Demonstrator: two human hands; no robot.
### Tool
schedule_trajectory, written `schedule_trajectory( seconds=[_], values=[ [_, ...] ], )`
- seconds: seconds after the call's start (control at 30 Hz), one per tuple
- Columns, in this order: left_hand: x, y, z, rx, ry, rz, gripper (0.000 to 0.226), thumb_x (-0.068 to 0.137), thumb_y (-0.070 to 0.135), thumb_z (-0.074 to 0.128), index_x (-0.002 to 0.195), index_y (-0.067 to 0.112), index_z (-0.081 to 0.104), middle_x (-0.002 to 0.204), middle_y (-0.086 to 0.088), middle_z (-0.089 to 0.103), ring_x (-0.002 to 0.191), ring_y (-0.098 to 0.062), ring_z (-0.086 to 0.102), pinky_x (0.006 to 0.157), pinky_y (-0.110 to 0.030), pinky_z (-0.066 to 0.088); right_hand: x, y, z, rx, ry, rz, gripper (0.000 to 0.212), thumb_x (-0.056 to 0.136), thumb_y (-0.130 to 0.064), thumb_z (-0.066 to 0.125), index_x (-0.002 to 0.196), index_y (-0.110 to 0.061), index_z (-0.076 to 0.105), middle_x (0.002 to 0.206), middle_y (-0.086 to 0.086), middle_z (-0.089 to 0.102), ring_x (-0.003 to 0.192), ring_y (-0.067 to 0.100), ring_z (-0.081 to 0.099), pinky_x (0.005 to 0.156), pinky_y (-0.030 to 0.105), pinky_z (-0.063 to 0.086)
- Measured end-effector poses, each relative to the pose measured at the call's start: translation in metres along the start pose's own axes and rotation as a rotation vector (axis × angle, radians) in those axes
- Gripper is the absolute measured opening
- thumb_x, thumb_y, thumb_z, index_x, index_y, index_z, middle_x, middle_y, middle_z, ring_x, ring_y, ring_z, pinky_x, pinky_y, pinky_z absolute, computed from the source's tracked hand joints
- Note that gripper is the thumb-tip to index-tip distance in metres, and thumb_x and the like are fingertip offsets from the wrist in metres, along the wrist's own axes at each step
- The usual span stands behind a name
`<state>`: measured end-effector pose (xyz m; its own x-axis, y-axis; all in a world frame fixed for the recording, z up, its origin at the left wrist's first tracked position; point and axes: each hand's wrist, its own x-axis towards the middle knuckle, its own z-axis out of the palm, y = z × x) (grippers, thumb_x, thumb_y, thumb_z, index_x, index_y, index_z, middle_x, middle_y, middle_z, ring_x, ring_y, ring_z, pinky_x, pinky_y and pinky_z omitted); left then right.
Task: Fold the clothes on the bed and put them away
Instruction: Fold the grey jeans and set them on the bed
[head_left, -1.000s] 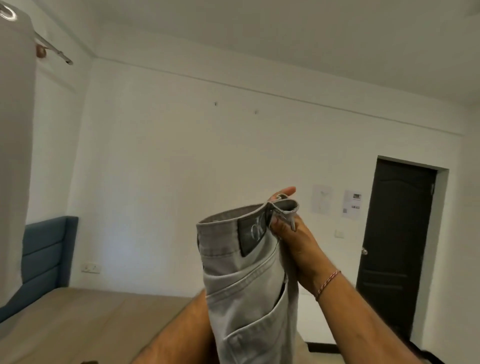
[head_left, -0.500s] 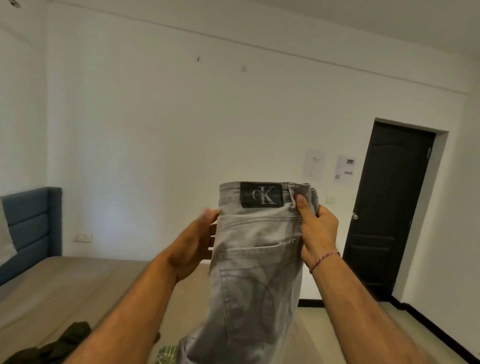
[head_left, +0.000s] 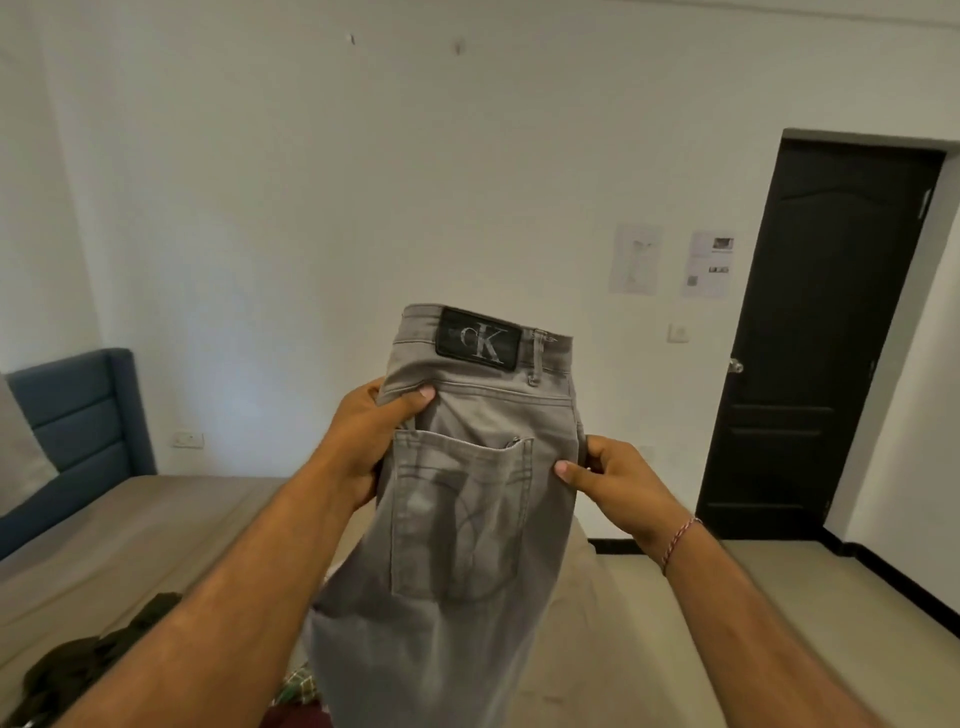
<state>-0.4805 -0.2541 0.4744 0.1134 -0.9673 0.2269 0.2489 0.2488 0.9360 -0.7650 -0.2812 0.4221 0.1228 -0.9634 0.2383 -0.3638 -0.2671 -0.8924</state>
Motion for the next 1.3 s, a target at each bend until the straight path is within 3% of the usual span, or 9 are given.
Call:
schedule_trajectory(
  seconds=[0.17,0.3,0.4,0.53,0.73,0.87,1.03,1.23,1.3],
  values=[
    [0.042,0.008,-0.009,0.509,-0.282,-0.059,0.03,0.092,0.025,0.073,0.113,0.004,0.072,0.104,-0.014,0.079,0.095,-0.03,0.077,0.081,-0.036,0.062,0.008,0.008,-0.037,0.156,-0.164,0.173,0.022,0.099,-0.025,0.069,0.118,-0.013,0.064,0.103,0.015,0.076,0.065,0.023,0.068,0.047,0.025,0.044],
    [0.1,-0.003,-0.003,1.334,-0.422,-0.218,0.039,0.101,0.051,0.062,0.102,0.013,0.072,0.087,-0.004,0.076,0.058,-0.02,0.068,0.047,-0.026,0.044,0.046,0.032,-0.04,0.127,-0.182,0.338,0.02,0.095,-0.013,0.073,0.112,-0.004,0.069,0.082,0.014,0.075,0.058,0.018,0.066,0.042,0.022,0.048],
    [0.139,-0.034,0.023,1.229,-0.251,-0.322,0.03,0.104,0.03,0.06,0.111,0.001,0.065,0.078,-0.017,0.07,0.052,-0.027,0.068,0.044,-0.028,0.047,0.1,0.043,-0.03,0.068,-0.111,0.446,0.011,0.099,-0.001,0.064,0.109,0.002,0.065,0.088,0.016,0.072,0.063,0.023,0.074,0.045,0.026,0.056],
    [0.195,-0.039,0.064,0.786,0.058,-0.148,0.016,0.097,0.001,0.056,0.107,0.003,0.068,0.091,-0.023,0.075,0.08,-0.045,0.076,0.073,-0.058,0.064,0.18,0.024,-0.044,0.086,0.126,0.273,0.026,0.085,0.009,0.064,0.107,-0.004,0.065,0.109,0.022,0.07,0.095,0.042,0.073,0.085,0.054,0.062],
    [0.209,0.032,0.131,0.363,0.057,0.287,0.026,0.102,0.011,0.053,0.121,0.016,0.071,0.119,-0.009,0.073,0.114,-0.028,0.066,0.106,-0.05,0.053,0.216,-0.039,-0.091,0.022,0.533,-0.14,0.034,0.074,-0.034,0.079,0.103,-0.022,0.066,0.101,-0.004,0.074,0.098,0.021,0.069,0.092,0.043,0.058],
    [0.201,0.048,0.145,0.347,-0.022,0.437,0.028,0.097,0.007,0.059,0.112,0.027,0.072,0.114,-0.001,0.075,0.112,-0.025,0.069,0.103,-0.048,0.056,0.209,-0.062,-0.118,0.216,0.534,-0.275,0.046,0.057,-0.039,0.085,0.097,-0.027,0.064,0.102,0.0,0.075,0.1,0.023,0.072,0.091,0.051,0.061],
    [0.162,0.005,0.126,0.349,-0.082,0.425,0.035,0.092,0.015,0.062,0.125,0.021,0.071,0.12,0.0,0.074,0.114,-0.02,0.069,0.101,-0.042,0.058,0.148,-0.045,-0.103,0.164,0.55,-0.268,0.031,0.075,-0.032,0.08,0.096,-0.037,0.057,0.105,-0.004,0.07,0.103,0.02,0.069,0.097,0.045,0.059],
    [0.053,-0.137,0.065,0.51,-0.126,0.224,0.031,0.092,-0.003,0.064,0.117,0.015,0.073,0.115,0.003,0.072,0.102,-0.009,0.064,0.086,-0.018,0.053,0.034,0.086,-0.042,0.103,0.391,-0.074,0.033,0.09,-0.012,0.077,0.117,-0.02,0.058,0.102,-0.013,0.066,0.091,-0.003,0.066,0.086,0.02,0.055],
    [0.006,-0.202,0.03,0.644,-0.208,0.112,0.022,0.093,0.004,0.067,0.114,0.007,0.075,0.113,0.0,0.072,0.101,-0.006,0.063,0.083,-0.023,0.052,-0.023,0.154,-0.011,0.077,0.281,0.049,0.04,0.086,-0.013,0.08,0.121,-0.015,0.062,0.107,-0.012,0.07,0.093,-0.009,0.068,0.084,0.015,0.055]
  ],
)
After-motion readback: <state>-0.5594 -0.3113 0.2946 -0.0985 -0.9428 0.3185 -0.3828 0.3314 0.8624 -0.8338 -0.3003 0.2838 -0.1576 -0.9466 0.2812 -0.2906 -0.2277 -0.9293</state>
